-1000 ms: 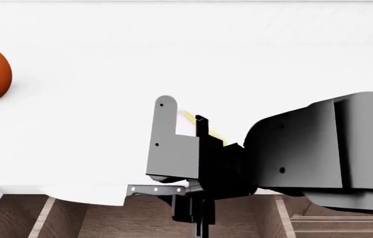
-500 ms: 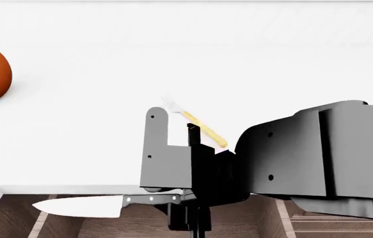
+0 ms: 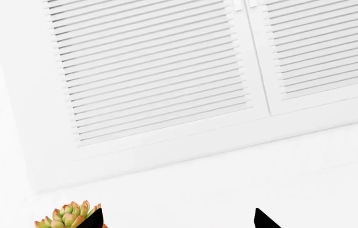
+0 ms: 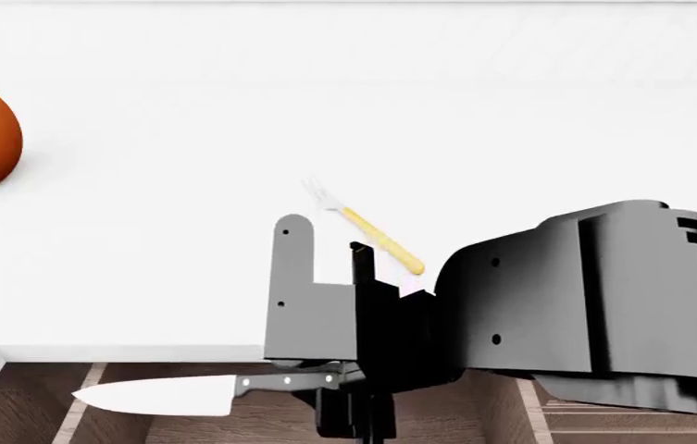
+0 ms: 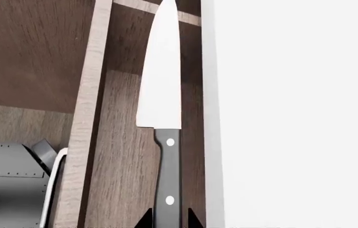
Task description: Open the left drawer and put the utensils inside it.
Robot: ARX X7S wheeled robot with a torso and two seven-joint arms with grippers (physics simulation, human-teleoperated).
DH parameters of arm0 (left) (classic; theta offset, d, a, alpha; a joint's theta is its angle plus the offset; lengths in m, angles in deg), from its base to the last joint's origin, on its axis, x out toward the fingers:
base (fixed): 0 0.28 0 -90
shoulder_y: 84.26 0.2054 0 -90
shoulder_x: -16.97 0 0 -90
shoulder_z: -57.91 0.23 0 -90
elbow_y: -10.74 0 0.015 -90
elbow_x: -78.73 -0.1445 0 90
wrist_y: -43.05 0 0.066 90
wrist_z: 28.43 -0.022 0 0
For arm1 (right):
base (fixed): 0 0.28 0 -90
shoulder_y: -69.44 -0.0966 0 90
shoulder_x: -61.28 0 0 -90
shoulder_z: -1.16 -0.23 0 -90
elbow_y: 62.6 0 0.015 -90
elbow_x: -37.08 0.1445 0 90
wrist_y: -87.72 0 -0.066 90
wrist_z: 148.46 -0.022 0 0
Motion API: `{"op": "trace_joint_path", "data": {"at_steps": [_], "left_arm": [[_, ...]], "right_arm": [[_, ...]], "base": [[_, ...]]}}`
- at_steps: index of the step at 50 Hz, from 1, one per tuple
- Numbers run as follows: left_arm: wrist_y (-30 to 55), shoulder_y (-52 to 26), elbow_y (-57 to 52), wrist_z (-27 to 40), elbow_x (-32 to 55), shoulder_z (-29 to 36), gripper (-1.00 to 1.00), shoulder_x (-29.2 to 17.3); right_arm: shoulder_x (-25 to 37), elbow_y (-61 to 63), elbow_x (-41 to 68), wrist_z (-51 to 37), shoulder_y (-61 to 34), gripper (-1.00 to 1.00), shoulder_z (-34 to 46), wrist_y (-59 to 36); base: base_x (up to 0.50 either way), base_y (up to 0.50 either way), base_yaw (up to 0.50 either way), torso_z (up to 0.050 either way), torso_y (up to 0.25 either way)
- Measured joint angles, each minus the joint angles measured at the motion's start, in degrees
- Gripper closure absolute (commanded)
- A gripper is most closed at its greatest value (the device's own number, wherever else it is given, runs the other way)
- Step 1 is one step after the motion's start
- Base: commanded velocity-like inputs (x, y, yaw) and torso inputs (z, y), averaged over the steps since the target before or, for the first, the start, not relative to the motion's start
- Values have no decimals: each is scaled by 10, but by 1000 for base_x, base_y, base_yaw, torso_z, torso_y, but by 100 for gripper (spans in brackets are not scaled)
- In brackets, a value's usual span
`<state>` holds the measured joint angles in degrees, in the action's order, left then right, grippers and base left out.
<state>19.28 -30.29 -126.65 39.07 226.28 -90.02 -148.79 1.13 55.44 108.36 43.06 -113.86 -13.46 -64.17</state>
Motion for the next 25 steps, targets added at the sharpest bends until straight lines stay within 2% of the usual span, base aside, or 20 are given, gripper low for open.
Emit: {"op": "trace_joint_path", "data": {"at_steps": [10, 11, 25], "left_arm": [[-2, 0, 0, -2, -2, 1, -100, -2], [-2, 1, 0, -2, -2, 1, -100, -2], [-2, 3, -1, -2, -2, -1, -100, 0]], "right_arm": [[1, -1, -1, -1, 0, 100, 2, -1], [1, -1, -1, -1, 0, -100, 2, -1], [3, -2, -5, -7, 1, -100, 1, 0]], "base": [[0, 0, 0, 0, 0], [0, 0, 0, 0, 0], [0, 0, 0, 0, 0]]}}
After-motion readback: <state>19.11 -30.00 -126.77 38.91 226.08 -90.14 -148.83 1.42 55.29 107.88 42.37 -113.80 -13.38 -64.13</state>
